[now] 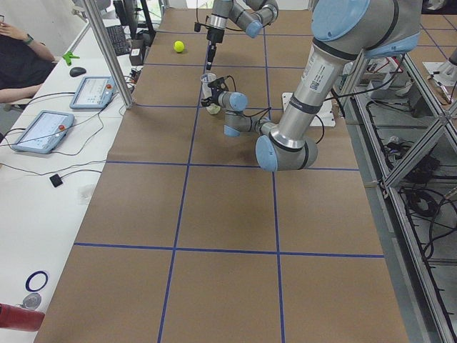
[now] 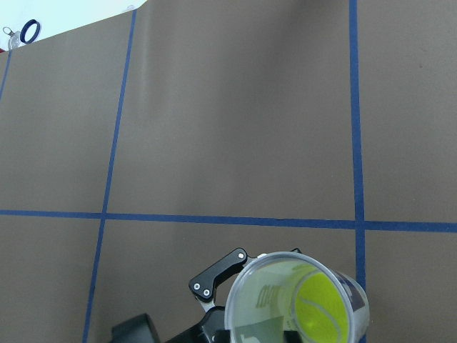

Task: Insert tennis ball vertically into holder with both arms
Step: 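Raise the right gripper and move it toward the second yellow ball, then lower the right gripper and grasp the Roland Garros yellow ball, then lift the ball with the right gripper and carry it over the can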

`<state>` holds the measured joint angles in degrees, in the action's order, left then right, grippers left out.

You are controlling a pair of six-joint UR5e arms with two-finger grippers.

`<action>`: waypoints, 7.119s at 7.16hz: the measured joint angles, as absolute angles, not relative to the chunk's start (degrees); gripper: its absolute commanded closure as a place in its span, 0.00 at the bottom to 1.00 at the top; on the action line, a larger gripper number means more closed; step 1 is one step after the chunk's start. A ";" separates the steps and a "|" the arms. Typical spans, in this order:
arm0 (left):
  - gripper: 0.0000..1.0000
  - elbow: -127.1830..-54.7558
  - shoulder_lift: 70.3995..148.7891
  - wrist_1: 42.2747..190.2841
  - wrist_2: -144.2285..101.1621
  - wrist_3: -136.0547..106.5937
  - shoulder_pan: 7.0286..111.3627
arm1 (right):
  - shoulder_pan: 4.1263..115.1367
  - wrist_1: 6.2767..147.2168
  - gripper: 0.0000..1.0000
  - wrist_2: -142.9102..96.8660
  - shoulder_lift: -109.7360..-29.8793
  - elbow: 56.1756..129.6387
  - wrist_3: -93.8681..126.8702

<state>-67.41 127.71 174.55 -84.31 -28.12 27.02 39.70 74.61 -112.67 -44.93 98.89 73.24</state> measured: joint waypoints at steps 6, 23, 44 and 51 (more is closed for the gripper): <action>0.01 -68.30 127.02 174.64 -84.38 -28.21 26.97 | 50.46 76.85 0.00 -122.66 -50.21 100.77 71.62; 0.01 -68.72 126.42 174.73 -84.38 -28.21 26.80 | 68.25 60.32 0.00 -118.76 -55.67 56.05 22.25; 0.01 -71.57 124.08 175.37 -84.50 -28.21 26.87 | 69.06 67.86 1.00 -126.50 -46.15 64.74 36.63; 0.01 -71.73 124.61 175.17 -84.46 -28.21 26.40 | 60.01 70.90 1.00 -129.06 -45.96 83.13 60.56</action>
<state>-71.73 124.61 175.17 -84.46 -28.21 26.40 60.01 70.90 -129.06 -45.96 83.13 60.56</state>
